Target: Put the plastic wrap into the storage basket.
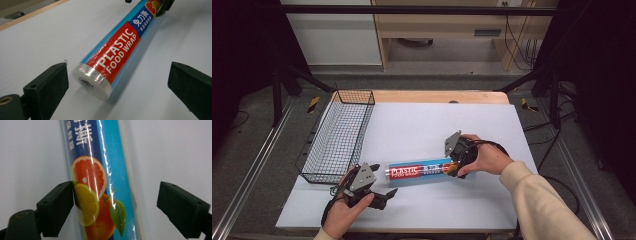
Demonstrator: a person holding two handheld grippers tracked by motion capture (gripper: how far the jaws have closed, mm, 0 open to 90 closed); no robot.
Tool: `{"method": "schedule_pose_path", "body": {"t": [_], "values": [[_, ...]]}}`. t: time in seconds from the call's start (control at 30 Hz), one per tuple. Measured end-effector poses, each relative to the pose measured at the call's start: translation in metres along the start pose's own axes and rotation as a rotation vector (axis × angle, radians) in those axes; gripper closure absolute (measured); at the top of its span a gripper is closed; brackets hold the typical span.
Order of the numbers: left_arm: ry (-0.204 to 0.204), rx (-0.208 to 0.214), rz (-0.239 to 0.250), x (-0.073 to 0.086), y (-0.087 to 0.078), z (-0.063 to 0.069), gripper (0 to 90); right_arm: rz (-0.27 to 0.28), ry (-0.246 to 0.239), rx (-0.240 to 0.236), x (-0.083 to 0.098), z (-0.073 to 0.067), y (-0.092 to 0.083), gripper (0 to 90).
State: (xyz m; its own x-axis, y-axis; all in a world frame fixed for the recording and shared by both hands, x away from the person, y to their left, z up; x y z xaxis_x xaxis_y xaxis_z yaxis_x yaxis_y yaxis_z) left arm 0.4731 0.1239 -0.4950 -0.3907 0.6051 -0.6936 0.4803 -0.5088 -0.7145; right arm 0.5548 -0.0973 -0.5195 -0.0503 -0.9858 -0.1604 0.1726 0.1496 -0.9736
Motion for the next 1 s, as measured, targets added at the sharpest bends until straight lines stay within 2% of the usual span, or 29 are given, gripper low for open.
{"method": "schedule_pose_path", "body": {"t": [0.2, 0.4, 0.73, 0.9, 1.0], "values": [[0.003, 0.005, -0.002, 0.000, 0.001, 0.001, 3.3, -0.011, -0.017, -0.031, 0.000, -0.005, 0.007, 20.0], [0.009, 0.008, -0.004, -0.001, 0.002, 0.002, 3.4, 0.000, -0.033, -0.056, -0.005, -0.009, 0.016, 27.0], [0.018, 0.021, -0.011, -0.002, 0.004, 0.005, 3.4, -0.009, -0.029, -0.083, -0.007, -0.008, 0.026, 27.9], [0.017, 0.034, -0.009, -0.002, 0.003, 0.007, 3.5, -0.006, -0.038, -0.065, -0.007, -0.008, 0.026, 28.9], [0.018, 0.041, -0.014, -0.004, 0.002, 0.008, 3.6, -0.010, -0.067, -0.029, -0.008, -0.010, 0.025, 29.7]]}}
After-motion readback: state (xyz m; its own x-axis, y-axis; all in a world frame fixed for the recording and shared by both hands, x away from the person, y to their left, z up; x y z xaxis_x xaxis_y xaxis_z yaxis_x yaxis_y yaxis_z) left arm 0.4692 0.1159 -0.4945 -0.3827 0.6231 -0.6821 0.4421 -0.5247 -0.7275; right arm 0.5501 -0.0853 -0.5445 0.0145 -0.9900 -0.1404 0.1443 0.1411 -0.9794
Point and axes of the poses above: each handheld gripper's, and its own axes: y roughly forward along the jaws, x roughly out of its underside, z roughly to its right, the point moved 10 cm from there along y, roughly forward along the jaws, and after that the axes turned 15 degrees about -z, right-handed, at the moved point
